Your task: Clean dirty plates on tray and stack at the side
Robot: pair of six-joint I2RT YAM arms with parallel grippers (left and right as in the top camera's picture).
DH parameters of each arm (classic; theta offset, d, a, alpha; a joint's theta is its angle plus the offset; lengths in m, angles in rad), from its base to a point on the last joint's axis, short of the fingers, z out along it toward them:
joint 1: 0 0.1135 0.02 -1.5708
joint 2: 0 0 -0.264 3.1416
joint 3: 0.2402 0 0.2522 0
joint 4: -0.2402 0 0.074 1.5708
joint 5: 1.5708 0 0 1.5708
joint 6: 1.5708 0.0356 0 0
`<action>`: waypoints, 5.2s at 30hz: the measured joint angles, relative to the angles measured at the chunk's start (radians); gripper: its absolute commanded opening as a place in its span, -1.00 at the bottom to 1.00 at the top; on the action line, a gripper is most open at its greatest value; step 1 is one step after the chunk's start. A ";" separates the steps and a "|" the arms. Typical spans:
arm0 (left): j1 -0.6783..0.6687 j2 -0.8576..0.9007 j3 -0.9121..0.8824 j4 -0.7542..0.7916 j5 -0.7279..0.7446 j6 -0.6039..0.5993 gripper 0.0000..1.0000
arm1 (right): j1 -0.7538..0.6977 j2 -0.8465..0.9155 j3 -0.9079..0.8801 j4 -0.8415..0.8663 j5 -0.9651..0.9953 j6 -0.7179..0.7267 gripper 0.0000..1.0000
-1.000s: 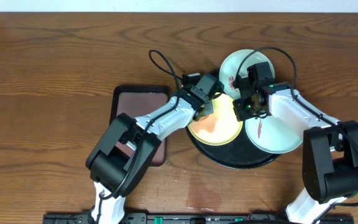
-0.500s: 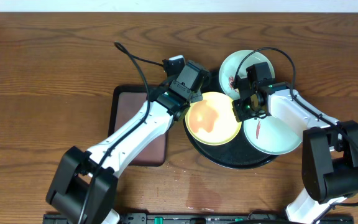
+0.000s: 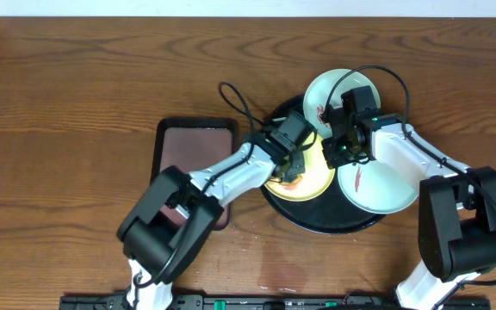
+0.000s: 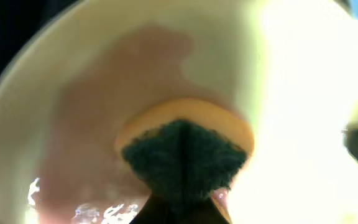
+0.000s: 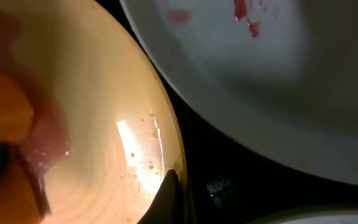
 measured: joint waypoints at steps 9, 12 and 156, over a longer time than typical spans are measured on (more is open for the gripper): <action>0.003 -0.005 0.018 -0.123 -0.129 0.000 -0.85 | 0.000 0.000 0.000 0.000 0.000 0.000 -0.98; 0.007 -0.016 0.016 -0.197 -0.251 0.000 -0.85 | 0.000 0.000 0.000 0.000 -0.003 0.000 -0.98; 0.427 -0.644 -0.051 -0.656 -0.367 -0.079 -0.85 | -0.288 0.018 0.151 0.229 0.042 0.256 0.54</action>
